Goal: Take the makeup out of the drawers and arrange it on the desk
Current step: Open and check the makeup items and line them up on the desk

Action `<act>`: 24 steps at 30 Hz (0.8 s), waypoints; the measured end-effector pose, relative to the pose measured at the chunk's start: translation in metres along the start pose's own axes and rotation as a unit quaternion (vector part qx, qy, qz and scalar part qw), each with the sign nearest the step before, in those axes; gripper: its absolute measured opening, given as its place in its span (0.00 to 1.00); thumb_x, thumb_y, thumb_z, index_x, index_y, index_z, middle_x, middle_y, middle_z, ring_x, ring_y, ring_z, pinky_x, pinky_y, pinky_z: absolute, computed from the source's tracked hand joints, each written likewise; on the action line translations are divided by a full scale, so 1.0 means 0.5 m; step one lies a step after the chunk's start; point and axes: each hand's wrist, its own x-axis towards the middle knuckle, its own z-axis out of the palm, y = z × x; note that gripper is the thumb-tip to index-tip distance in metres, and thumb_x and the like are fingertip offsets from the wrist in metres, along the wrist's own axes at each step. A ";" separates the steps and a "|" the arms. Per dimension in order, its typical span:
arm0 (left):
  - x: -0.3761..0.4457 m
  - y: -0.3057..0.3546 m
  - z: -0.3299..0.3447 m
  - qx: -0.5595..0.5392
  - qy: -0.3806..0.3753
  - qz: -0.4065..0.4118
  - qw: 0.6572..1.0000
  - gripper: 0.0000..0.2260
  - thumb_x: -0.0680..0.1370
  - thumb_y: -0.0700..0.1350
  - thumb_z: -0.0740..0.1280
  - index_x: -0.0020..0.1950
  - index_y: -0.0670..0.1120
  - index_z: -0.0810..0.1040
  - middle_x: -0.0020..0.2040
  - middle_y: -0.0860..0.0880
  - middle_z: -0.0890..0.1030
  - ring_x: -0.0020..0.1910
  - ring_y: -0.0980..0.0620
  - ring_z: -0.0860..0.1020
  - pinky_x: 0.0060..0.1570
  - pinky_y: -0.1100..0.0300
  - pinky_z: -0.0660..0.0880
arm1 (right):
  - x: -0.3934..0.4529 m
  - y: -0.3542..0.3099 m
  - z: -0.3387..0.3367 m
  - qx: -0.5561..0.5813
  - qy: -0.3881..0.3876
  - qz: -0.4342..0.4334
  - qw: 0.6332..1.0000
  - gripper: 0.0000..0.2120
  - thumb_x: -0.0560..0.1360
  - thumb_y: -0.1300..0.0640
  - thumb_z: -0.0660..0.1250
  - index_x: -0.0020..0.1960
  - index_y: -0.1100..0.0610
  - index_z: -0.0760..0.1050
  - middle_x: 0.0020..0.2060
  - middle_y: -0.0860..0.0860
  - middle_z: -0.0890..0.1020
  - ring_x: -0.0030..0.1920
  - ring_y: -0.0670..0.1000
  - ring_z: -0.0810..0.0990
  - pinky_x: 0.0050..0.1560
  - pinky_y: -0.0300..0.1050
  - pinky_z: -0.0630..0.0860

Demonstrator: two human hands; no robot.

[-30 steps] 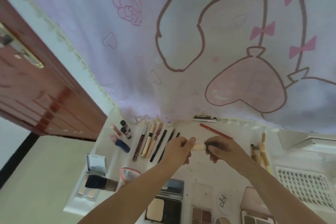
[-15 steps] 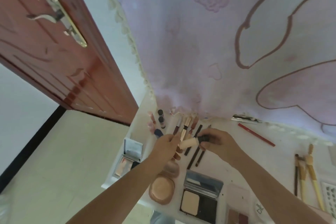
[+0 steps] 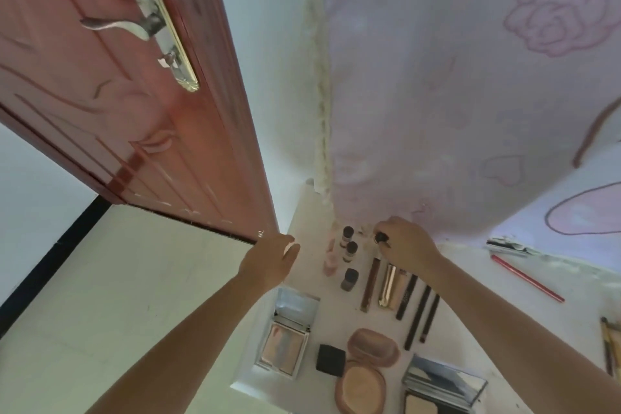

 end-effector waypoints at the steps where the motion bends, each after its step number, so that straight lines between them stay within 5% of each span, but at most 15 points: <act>1: 0.011 -0.016 0.011 0.019 -0.021 0.024 0.999 0.18 0.82 0.47 0.52 0.70 0.44 0.67 0.70 0.48 0.69 0.71 0.50 0.64 0.68 0.59 0.61 | 0.008 -0.008 0.006 -0.014 -0.012 0.000 1.000 0.12 0.77 0.59 0.57 0.59 0.57 0.72 0.53 0.53 0.75 0.52 0.53 0.76 0.49 0.42 0.74; 4: 0.029 -0.055 0.025 0.040 -0.086 0.071 0.993 0.21 0.82 0.47 0.46 0.71 0.41 0.64 0.73 0.45 0.62 0.75 0.46 0.56 0.72 0.58 0.56 | 0.036 -0.027 0.021 -0.055 -0.040 0.006 0.998 0.13 0.77 0.60 0.56 0.61 0.57 0.71 0.53 0.54 0.74 0.53 0.53 0.75 0.45 0.43 0.72; 7: 0.067 -0.079 0.035 0.104 -0.106 0.117 0.982 0.24 0.75 0.47 0.50 0.61 0.35 0.75 0.63 0.36 0.75 0.63 0.36 0.73 0.59 0.51 0.74 | 0.052 -0.036 0.027 -0.081 -0.056 0.010 0.995 0.14 0.77 0.60 0.56 0.62 0.58 0.70 0.53 0.55 0.74 0.54 0.54 0.74 0.46 0.44 0.72; 8: 0.075 -0.078 0.033 0.127 -0.104 0.131 0.978 0.21 0.77 0.45 0.52 0.63 0.35 0.73 0.65 0.35 0.72 0.65 0.36 0.72 0.60 0.51 0.74 | 0.055 -0.038 0.028 -0.085 -0.058 0.011 0.995 0.14 0.77 0.60 0.56 0.62 0.58 0.70 0.54 0.55 0.74 0.55 0.55 0.74 0.47 0.44 0.72; 10: 0.091 -0.086 0.050 0.156 -0.113 0.172 0.966 0.22 0.82 0.45 0.50 0.74 0.38 0.55 0.76 0.41 0.52 0.76 0.43 0.52 0.74 0.54 0.55 | 0.059 -0.042 0.030 -0.088 -0.058 0.018 0.994 0.15 0.77 0.59 0.56 0.63 0.57 0.69 0.54 0.55 0.74 0.55 0.55 0.74 0.48 0.45 0.73; 12: 0.108 -0.095 0.058 0.157 -0.156 0.157 0.962 0.24 0.83 0.47 0.48 0.76 0.41 0.45 0.77 0.45 0.43 0.76 0.48 0.43 0.75 0.56 0.45 | 0.059 -0.044 0.031 -0.088 -0.058 0.021 0.994 0.16 0.77 0.59 0.56 0.65 0.57 0.67 0.55 0.54 0.74 0.56 0.54 0.74 0.50 0.46 0.74; 24: 0.107 -0.088 0.080 0.225 -0.151 0.175 0.947 0.27 0.82 0.51 0.46 0.75 0.40 0.39 0.76 0.44 0.38 0.76 0.47 0.39 0.74 0.57 0.40 | 0.000 -0.015 0.029 -0.050 -0.015 0.066 0.996 0.23 0.77 0.59 0.58 0.71 0.54 0.57 0.60 0.53 0.73 0.56 0.54 0.76 0.53 0.47 0.76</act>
